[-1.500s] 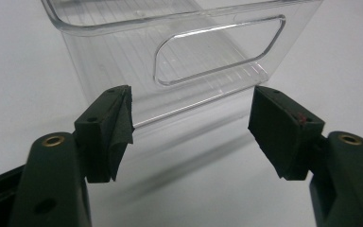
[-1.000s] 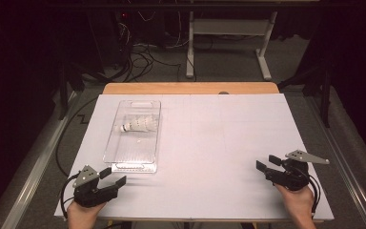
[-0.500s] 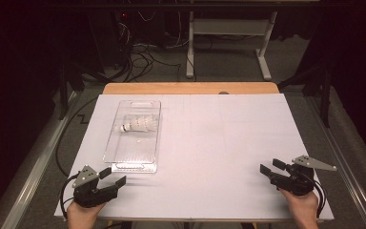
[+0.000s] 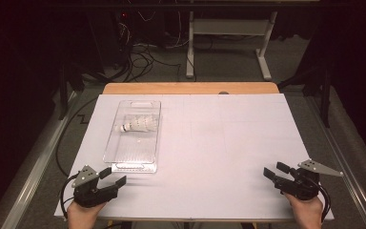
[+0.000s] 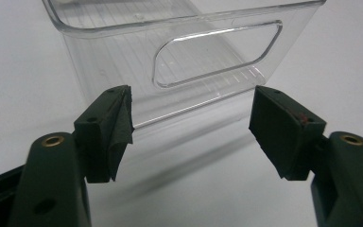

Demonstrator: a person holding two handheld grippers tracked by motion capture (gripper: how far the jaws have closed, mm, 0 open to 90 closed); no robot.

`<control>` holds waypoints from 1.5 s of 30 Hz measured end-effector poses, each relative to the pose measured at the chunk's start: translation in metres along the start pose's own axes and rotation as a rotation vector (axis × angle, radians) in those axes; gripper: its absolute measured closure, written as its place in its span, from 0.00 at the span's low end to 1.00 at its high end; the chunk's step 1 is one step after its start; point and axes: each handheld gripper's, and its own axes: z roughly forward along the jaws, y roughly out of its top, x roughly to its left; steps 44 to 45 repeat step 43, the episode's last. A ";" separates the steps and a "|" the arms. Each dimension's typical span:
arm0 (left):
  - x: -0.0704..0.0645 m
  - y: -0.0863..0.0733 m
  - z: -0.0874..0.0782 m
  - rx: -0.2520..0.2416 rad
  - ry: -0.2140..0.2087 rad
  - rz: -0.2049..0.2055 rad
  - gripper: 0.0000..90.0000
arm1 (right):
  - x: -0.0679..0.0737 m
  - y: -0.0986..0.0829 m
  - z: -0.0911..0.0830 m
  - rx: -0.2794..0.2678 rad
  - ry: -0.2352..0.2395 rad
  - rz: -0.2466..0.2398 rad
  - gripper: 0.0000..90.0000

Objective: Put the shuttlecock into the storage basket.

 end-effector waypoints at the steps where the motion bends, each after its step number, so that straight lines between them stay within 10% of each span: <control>1: 0.000 0.000 0.000 0.000 0.000 -0.001 0.35 | 0.000 0.000 0.000 0.000 0.000 -0.003 0.37; 45: 0.000 0.000 -0.003 -0.018 -0.001 -0.005 0.35 | 0.001 -0.015 -0.010 -0.025 0.011 -0.023 0.36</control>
